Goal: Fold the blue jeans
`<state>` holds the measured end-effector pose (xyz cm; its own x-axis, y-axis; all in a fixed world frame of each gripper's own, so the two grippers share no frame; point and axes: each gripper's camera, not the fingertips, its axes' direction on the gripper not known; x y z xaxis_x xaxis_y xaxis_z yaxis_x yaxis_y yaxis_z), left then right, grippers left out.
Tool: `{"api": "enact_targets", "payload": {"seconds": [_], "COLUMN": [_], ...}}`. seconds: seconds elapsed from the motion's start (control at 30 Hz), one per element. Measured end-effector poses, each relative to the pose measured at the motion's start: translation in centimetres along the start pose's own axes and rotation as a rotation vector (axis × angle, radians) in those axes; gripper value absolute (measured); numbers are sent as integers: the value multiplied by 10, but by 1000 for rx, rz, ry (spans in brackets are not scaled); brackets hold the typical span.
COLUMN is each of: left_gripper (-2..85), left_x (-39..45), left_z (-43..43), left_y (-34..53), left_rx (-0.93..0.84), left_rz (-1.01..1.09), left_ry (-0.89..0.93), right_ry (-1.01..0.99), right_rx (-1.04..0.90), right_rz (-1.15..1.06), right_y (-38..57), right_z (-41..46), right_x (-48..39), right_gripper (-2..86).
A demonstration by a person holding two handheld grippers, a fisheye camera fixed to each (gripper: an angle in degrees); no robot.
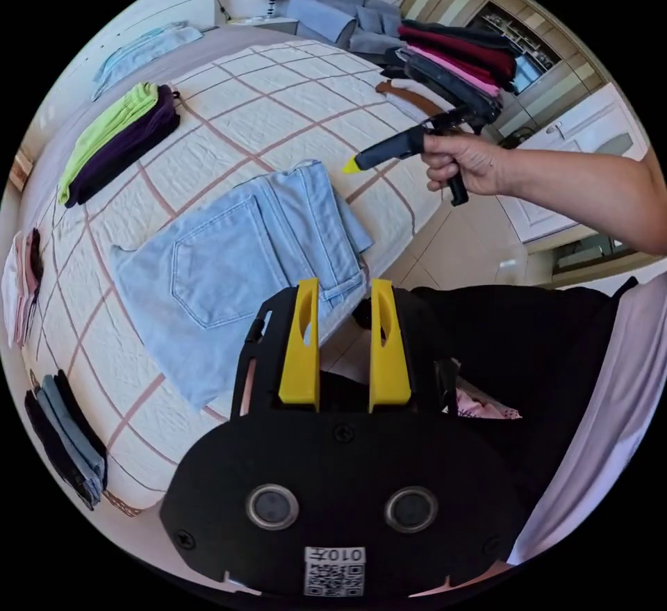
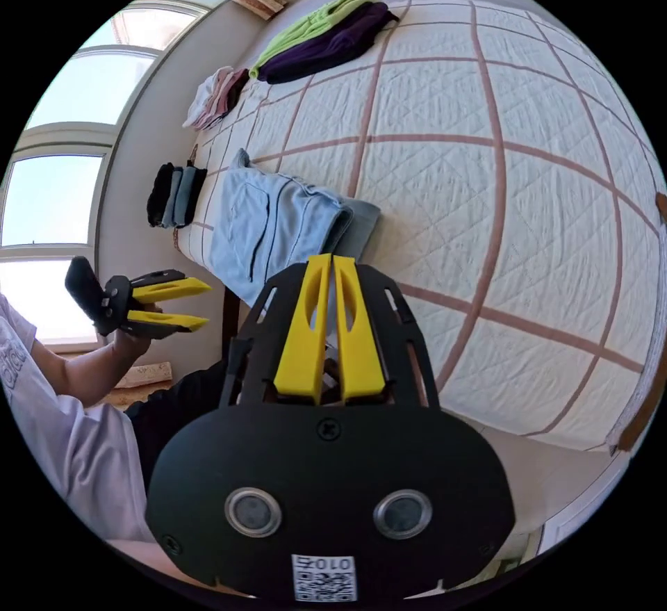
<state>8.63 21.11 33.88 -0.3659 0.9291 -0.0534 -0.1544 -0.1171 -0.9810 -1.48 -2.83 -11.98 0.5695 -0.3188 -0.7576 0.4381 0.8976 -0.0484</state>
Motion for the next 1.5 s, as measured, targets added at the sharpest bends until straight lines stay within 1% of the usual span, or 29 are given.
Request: {"api": "enact_targets", "payload": {"seconds": [0.07,0.17,0.27,0.33,0.4,0.47,0.53,0.57,0.6,0.63,0.67,0.73,0.8,0.83,0.87,0.93,1.0,1.07,1.13,1.23,1.33,1.4,1.43,1.5], "left_gripper": [103,106,110,111,110,109,109,110,111,114,117,126,132,135,138,141,144,145,143,138,129,124,120,114], "left_x": [-28,-80,-127,-143,-149,-146,-142,-141,-140,-139,-138,-139,-144,-153,-165,-187,-207,-225,-234,-246,-247,-244,-244,-250], "left_z": [2,7,22,33,46,67,75,77,77,76,73,61,42,33,27,28,39,50,53,53,40,36,36,40], "left_y": [12,28,40,44,44,43,43,40,38,35,32,31,37,44,52,64,68,67,62,53,35,22,18,16], "left_rx": [-18,-51,-90,-79,-93,-132,-127,-124,-122,-118,-115,-86,-16,18,49,84,70,56,40,38,63,30,-2,-6], "left_rz": [-112,-245,-363,-406,-418,-397,-377,-363,-354,-335,-323,-335,-379,-433,-493,-586,-635,-662,-665,-673,-616,-581,-582,-615], "left_ry": [-97,-175,-125,-66,-29,-30,-63,-75,-76,-76,-80,-102,-121,-115,-84,-12,79,150,155,207,245,210,165,204], "right_ry": [-25,-14,-35,-42,10,71,141,223,288,293,250,164,69,58,45,8,-25,-49,-62,-21,-39,-7,-15,-99], "right_rx": [9,23,46,46,-19,-67,-101,-86,-57,-57,-84,-71,71,94,110,77,-36,-87,-94,-125,-138,-156,-156,-151], "right_rz": [2,36,66,94,128,161,69,-20,-64,-67,-55,-11,85,110,141,142,144,133,142,174,168,142,147,181], "right_y": [3,-4,-22,-39,-60,-73,-87,-94,-98,-100,-103,-99,-80,-74,-63,-52,-51,-58,-67,-79,-88,-92,-93,-97], "right_z": [-2,2,12,19,34,36,24,15,10,10,13,7,-17,-21,-22,-13,11,25,33,40,38,43,46,55], "right_x": [-1,-10,-15,-20,-28,-34,-50,-63,-70,-69,-61,-46,-29,-25,-19,-14,-12,-14,-18,-24,-32,-33,-31,-16], "right_gripper": [61,90,97,98,91,77,61,58,56,55,57,66,95,106,138,166,179,179,179,171,146,137,137,136]}}
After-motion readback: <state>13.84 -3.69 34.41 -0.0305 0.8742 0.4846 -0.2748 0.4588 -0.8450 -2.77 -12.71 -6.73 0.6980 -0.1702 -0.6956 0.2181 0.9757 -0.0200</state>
